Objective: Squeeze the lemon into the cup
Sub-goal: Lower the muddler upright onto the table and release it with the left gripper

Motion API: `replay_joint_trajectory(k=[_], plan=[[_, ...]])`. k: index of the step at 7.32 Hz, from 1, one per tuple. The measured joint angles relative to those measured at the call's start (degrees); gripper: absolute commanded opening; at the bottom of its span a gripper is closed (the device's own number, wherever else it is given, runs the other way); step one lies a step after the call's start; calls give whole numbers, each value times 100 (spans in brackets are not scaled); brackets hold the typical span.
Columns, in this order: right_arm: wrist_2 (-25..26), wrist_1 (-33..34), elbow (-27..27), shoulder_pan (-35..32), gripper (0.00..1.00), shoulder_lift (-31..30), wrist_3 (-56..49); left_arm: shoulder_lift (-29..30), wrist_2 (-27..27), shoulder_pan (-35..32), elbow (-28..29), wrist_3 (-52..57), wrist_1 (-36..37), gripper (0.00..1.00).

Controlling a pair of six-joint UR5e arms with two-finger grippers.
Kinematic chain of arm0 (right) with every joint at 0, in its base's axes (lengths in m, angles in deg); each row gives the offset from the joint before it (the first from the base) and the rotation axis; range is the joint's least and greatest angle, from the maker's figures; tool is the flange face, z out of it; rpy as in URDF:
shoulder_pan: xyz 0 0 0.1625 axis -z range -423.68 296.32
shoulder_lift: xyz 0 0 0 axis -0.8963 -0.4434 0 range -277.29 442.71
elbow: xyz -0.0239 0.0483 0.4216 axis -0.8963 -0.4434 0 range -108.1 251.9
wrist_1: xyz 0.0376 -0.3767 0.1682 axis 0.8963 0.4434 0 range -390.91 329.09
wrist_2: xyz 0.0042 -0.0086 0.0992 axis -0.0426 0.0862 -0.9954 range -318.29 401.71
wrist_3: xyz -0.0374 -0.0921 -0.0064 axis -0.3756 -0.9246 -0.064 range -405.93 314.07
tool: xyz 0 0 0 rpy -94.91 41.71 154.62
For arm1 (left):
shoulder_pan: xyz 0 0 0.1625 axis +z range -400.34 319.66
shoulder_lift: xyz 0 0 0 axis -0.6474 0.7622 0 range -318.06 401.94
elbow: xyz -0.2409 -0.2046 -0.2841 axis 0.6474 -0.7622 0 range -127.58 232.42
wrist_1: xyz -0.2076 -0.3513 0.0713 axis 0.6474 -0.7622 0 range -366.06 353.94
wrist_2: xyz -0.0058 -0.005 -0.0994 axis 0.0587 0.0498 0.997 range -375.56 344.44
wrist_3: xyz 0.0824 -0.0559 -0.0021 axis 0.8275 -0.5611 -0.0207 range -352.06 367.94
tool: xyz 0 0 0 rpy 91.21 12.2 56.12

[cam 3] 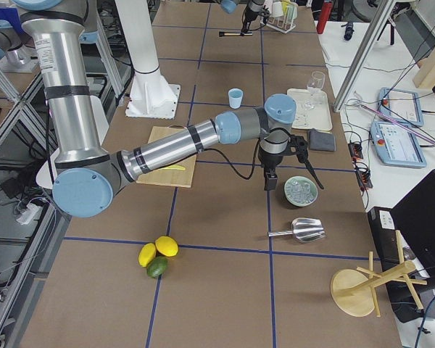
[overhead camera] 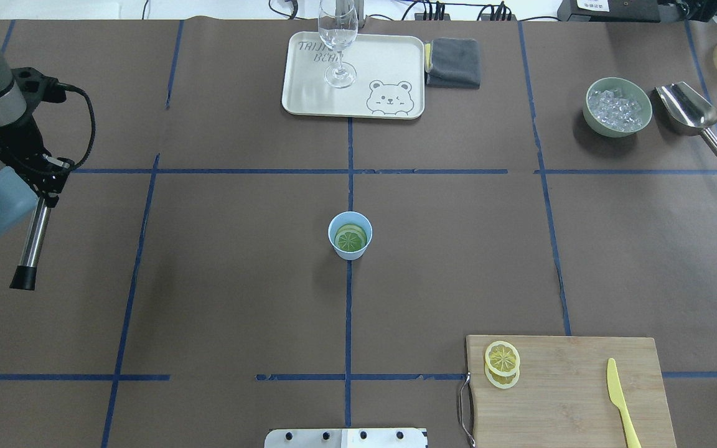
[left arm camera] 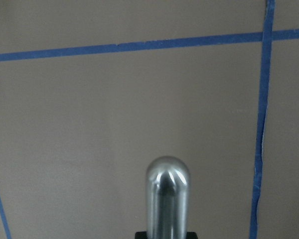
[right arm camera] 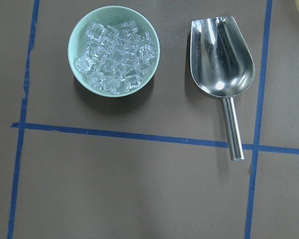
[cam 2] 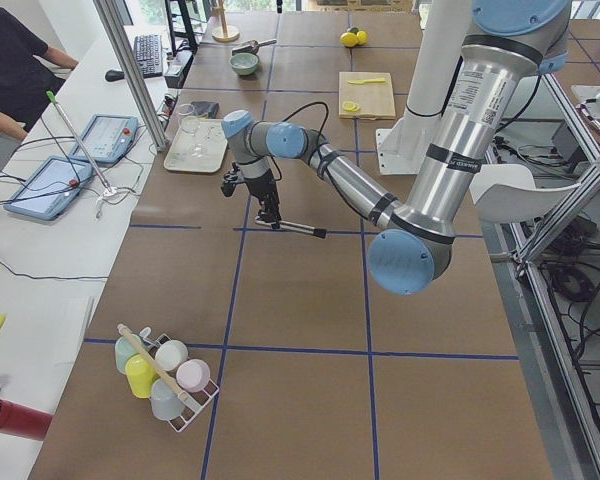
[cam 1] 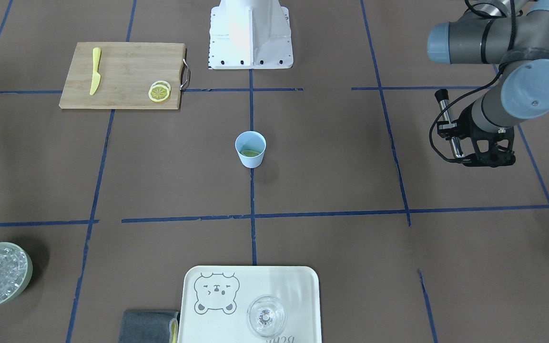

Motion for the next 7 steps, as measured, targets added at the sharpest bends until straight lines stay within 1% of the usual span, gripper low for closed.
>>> replay_joint_trajectory(k=[2,7], plan=[[-4,-1,-9,2,100,26,1,2,253,89,458,-14,-353,0],[-4,-9,-2,3,100,69,2,-2,313,123,1426,-85,-1449,0]])
